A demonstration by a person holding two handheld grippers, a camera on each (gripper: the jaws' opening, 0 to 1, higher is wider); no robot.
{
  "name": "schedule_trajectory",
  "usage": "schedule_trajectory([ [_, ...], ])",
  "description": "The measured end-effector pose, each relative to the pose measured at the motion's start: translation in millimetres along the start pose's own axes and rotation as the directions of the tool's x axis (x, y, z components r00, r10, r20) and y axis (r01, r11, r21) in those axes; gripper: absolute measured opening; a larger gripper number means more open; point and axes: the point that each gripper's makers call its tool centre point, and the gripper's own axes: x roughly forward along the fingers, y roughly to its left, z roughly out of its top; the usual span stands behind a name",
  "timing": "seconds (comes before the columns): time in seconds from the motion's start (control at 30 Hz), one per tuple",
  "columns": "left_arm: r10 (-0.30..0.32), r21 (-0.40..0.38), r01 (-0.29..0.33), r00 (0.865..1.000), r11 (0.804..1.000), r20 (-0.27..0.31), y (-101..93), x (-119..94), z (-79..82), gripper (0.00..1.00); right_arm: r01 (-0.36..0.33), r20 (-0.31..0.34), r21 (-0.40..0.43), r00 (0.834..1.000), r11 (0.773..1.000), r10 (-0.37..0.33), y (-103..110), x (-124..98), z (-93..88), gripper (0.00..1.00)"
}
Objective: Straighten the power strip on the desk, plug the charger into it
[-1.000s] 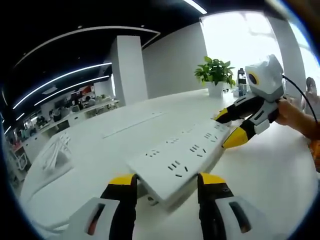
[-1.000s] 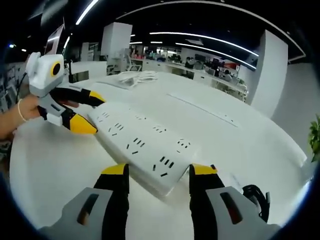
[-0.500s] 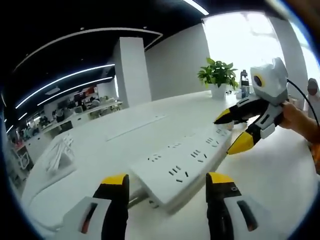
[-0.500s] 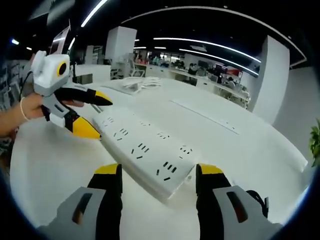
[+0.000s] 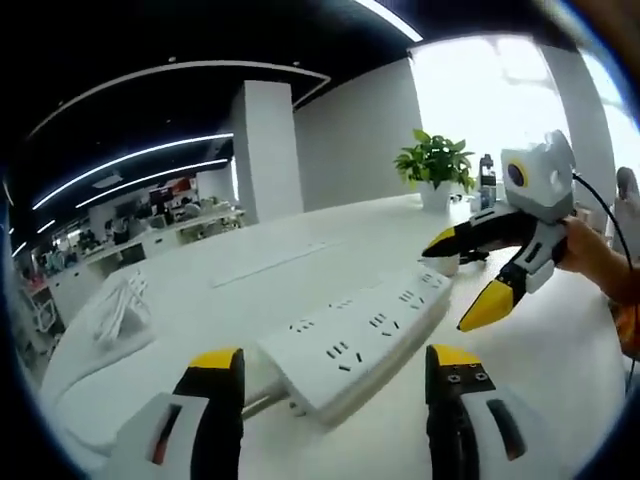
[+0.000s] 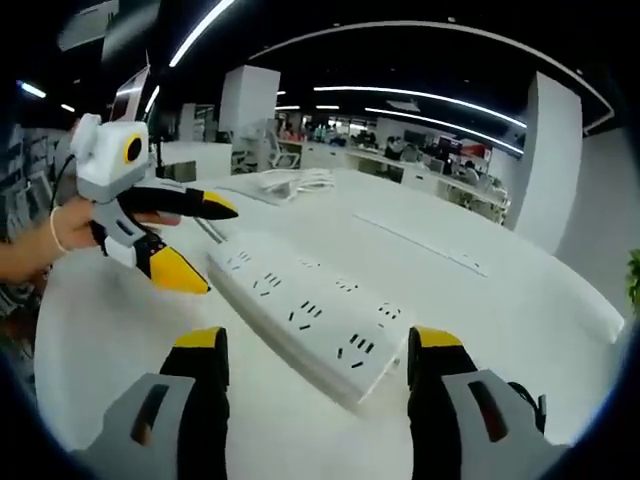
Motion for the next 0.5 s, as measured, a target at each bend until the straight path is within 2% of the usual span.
schedule_trajectory([
  [0.33,0.004,0.004,-0.004,0.997,1.0,0.071,-7.1,-20,13.0,0.84,-0.031,0.072,-0.009,0.997,0.999,0.032,6,-19,8.3,0.8],
  [0.43,0.02,0.0,-0.02,0.996,1.0,0.086,-5.7,-28,14.1,0.86,-0.042,0.052,-0.035,0.998,0.999,0.044,8,-24,3.6,0.84],
  [0.5,0.024,-0.008,-0.024,0.996,1.0,0.09,-5.3,-33,13.9,0.88,-0.045,0.043,-0.043,0.998,0.998,0.047,9,-27,1.1,0.91],
])
